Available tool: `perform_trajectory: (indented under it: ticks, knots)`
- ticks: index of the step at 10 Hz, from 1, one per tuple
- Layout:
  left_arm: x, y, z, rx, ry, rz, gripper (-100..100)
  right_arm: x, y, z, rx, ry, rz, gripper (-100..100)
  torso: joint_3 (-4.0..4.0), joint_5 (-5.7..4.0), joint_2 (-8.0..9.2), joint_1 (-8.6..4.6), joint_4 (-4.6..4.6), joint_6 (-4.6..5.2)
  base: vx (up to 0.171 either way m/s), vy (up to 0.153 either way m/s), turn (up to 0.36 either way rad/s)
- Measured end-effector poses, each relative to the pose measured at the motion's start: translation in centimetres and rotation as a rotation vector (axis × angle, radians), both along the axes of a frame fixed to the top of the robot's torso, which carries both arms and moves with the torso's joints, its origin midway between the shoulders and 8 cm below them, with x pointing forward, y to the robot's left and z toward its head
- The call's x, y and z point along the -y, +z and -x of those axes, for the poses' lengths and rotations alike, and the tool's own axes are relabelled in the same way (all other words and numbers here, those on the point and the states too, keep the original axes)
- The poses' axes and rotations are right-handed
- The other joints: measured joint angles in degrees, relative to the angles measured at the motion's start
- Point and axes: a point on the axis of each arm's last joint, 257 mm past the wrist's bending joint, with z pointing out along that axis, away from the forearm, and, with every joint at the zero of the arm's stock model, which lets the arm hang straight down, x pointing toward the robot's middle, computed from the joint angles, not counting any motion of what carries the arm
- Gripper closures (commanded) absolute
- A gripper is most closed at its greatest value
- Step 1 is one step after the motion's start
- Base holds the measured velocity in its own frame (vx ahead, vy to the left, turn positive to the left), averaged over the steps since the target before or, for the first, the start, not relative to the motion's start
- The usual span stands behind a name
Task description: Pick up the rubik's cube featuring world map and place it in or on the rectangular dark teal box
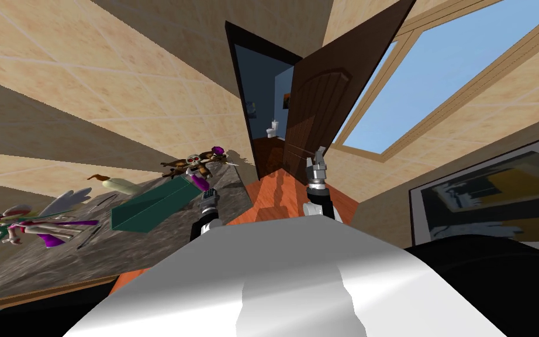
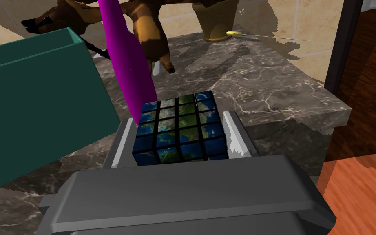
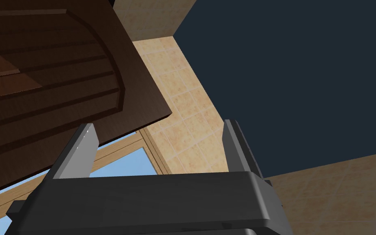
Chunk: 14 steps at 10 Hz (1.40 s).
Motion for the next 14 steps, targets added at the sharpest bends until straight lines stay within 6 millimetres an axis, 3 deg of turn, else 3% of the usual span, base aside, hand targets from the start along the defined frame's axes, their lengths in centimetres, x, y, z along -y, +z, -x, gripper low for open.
perform_trajectory:
  ticks: [8, 14]
  knots:
    - [-2.7, 6.9, -0.5, 0.154, -0.007, 0.131, 100, 0.0, 0.0, 0.0, 0.0, 0.0, 0.0, 0, -0.19, 0.08, -0.4, 0.16, -0.01, 0.04, -0.116, 0.031, 0.038]
    - [-2.8, 10.3, 0.7, 0.198, -0.042, 0.154, 100, 0.0, 0.0, 0.0, 0.0, 0.0, 0.0, 0, -0.52, -0.04, -0.95, 0.2, -0.17, 0.1, 0.014, 0.076, 0.067]
